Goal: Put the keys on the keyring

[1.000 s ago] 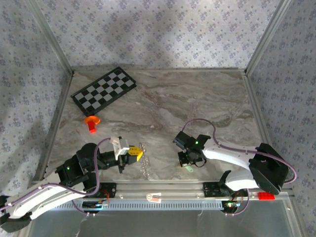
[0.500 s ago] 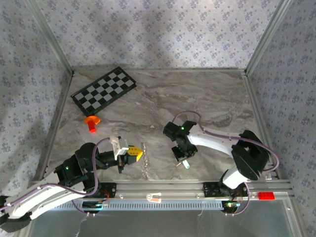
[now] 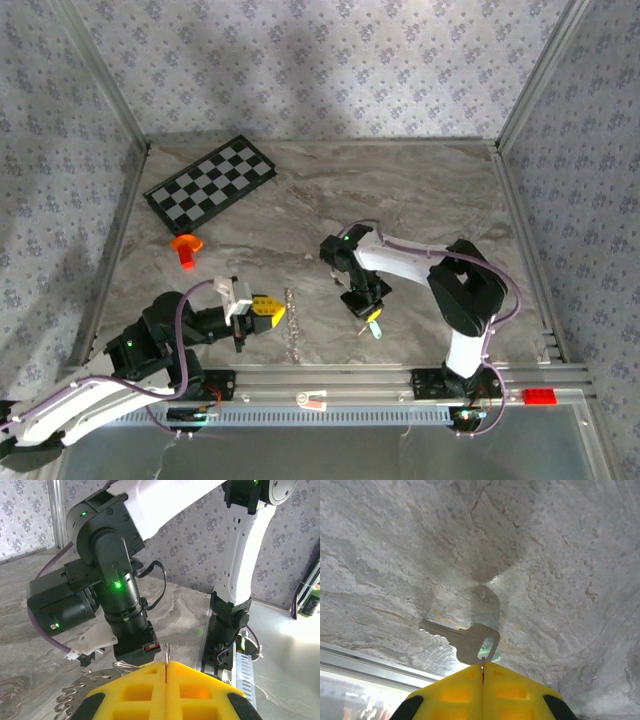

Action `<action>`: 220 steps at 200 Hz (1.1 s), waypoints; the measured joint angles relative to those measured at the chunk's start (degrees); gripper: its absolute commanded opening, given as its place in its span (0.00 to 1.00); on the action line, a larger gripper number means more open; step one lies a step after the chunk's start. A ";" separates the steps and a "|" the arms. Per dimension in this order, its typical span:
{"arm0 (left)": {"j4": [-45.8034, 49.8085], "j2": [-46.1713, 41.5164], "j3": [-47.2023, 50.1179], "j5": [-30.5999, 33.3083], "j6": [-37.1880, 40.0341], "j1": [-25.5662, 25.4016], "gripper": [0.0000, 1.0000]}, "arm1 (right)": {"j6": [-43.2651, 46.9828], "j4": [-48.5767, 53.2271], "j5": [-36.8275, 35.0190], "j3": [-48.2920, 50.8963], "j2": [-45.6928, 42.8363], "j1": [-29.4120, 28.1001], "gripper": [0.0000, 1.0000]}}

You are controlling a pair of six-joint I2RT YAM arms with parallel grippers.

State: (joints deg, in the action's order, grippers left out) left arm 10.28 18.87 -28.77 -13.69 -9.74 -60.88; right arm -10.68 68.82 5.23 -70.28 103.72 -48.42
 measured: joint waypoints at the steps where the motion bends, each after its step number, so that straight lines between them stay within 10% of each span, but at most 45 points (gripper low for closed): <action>1: 0.00 0.00 0.00 0.00 0.00 0.00 0.00 | 0.02 0.02 0.02 0.00 0.02 0.02 0.00; 220: 0.02 1.51 0.00 0.00 0.04 0.00 0.00 | 3.63 -6.80 0.90 0.26 3.76 2.75 0.18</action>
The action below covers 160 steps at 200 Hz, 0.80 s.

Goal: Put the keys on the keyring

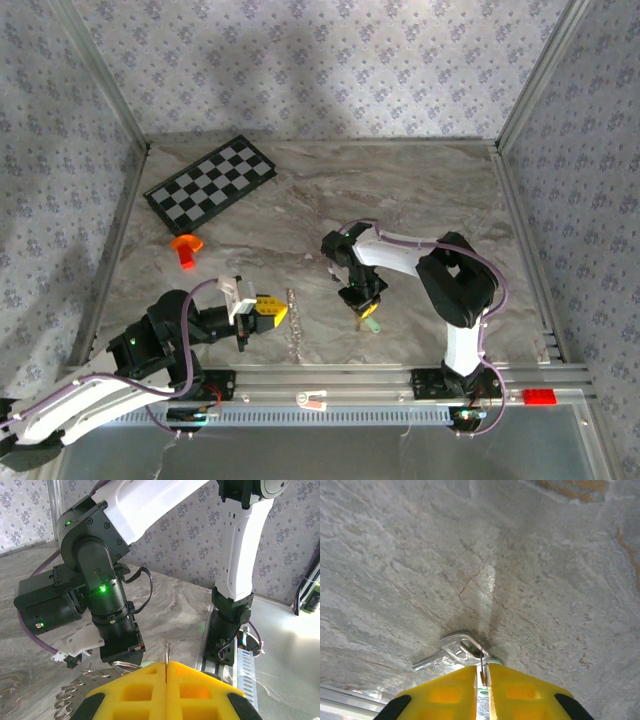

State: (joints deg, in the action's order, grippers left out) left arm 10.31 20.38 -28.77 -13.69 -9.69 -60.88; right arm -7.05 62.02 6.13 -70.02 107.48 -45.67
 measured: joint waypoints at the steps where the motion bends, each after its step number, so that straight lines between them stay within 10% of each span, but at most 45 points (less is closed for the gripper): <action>1: 0.00 0.00 0.00 0.00 0.00 0.00 0.00 | -0.04 0.00 0.02 0.00 0.00 0.00 0.18; 160: 0.04 1.14 -0.33 -0.02 -0.02 0.00 0.00 | -19.17 -19.10 4.17 23.37 -26.56 0.79 0.46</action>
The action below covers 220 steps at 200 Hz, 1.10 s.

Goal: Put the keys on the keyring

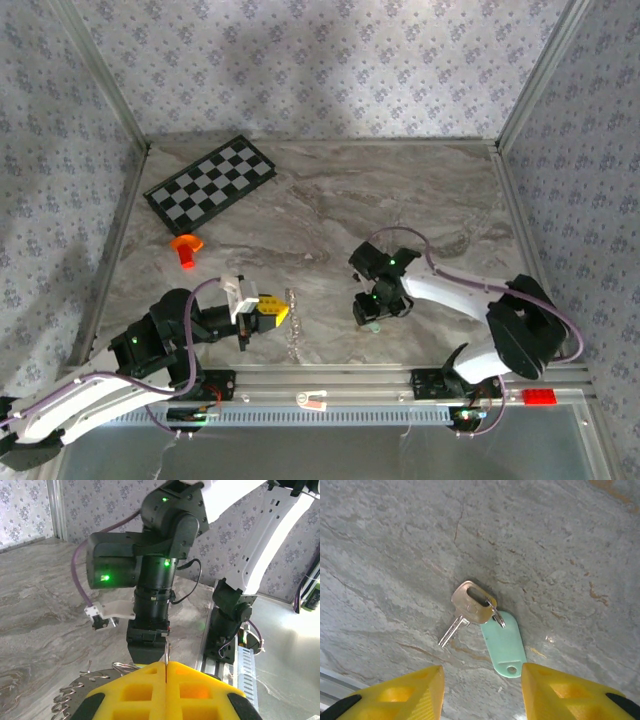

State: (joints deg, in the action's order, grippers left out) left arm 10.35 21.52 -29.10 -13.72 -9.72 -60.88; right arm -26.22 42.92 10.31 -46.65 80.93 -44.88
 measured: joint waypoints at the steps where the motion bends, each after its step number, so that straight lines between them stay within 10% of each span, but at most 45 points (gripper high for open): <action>1: 0.00 0.00 0.00 0.00 0.02 0.00 0.00 | -0.07 -0.17 0.07 0.17 -0.13 0.07 0.46; 220: -0.04 0.76 0.00 -0.22 0.02 0.00 0.00 | -5.09 -19.52 5.09 13.07 -4.66 5.42 0.26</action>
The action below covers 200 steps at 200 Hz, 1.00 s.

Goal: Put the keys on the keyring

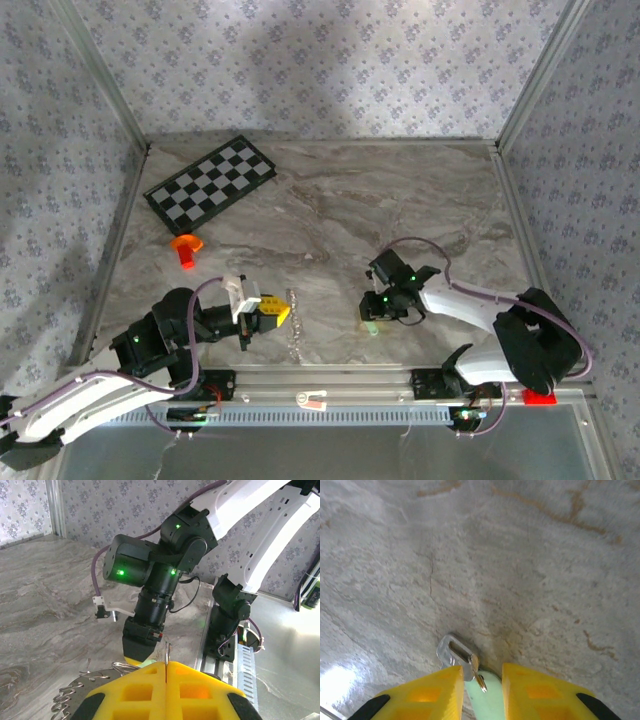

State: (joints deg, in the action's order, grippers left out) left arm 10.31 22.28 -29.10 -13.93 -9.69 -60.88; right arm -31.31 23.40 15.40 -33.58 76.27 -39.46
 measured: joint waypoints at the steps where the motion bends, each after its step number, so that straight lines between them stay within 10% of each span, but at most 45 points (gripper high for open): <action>1: 0.00 0.00 0.00 0.00 0.00 0.00 0.00 | 0.07 0.13 -0.02 0.00 0.00 -0.04 0.26; 200: -0.09 -0.85 0.00 -0.20 -0.04 0.00 0.00 | 3.23 4.96 -3.23 -4.31 1.62 -1.95 0.03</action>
State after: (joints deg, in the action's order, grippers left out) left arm 10.22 21.43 -29.10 -14.13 -9.74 -60.88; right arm -28.08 28.36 12.16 -37.89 77.89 -41.41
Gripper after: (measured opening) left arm 0.047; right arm 0.051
